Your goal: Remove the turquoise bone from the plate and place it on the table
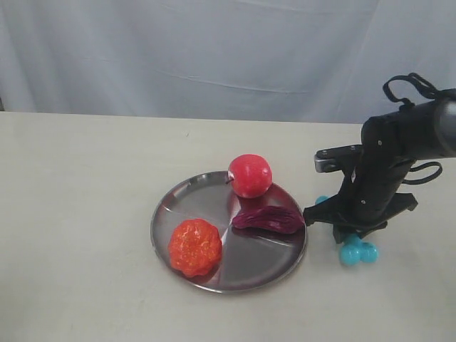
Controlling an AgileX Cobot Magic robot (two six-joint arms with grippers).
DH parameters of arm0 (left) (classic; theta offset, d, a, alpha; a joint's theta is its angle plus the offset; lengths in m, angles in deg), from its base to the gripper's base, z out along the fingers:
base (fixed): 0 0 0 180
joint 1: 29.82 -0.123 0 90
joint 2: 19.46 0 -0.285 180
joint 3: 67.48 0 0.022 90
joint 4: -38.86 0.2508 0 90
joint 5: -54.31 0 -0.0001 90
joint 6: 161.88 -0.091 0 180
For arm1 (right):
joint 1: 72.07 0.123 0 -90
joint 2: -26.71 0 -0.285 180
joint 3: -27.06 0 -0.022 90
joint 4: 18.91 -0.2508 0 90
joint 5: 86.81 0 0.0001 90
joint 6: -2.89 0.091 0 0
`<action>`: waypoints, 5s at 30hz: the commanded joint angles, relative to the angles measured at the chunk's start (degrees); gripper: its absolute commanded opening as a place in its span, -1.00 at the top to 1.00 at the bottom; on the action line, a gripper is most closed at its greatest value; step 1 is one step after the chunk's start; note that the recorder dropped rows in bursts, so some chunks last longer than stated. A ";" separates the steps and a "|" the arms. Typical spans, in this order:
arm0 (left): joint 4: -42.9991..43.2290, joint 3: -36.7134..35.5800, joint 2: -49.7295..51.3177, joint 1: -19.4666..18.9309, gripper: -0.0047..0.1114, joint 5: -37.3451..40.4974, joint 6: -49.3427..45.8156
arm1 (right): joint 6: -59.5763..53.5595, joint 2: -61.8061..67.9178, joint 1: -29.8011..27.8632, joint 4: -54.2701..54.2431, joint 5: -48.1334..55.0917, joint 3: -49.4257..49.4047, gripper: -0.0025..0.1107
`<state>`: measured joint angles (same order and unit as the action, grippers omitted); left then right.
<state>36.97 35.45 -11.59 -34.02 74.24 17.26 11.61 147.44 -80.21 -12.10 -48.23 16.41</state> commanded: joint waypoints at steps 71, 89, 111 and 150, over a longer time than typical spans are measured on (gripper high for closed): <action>0.03 -0.15 -0.07 -0.26 0.92 -0.31 0.24 | -7.90 -90.99 -0.22 -5.02 -22.49 -37.99 0.96; 0.03 -0.15 -0.07 -0.26 0.92 -0.31 0.24 | -7.90 -102.63 -9.79 -5.20 -22.49 -37.99 0.96; 0.03 -0.15 -0.07 -0.26 0.92 -0.31 0.24 | -5.58 -112.94 -11.67 -3.94 -28.25 -64.52 0.96; 0.25 -0.15 -0.07 -0.26 0.92 -0.31 0.24 | -3.60 -112.94 -10.57 -5.46 -18.69 -66.56 0.96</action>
<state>36.97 35.45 -11.59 -34.02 74.24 17.26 7.60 34.76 -90.92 -17.53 -66.77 -50.01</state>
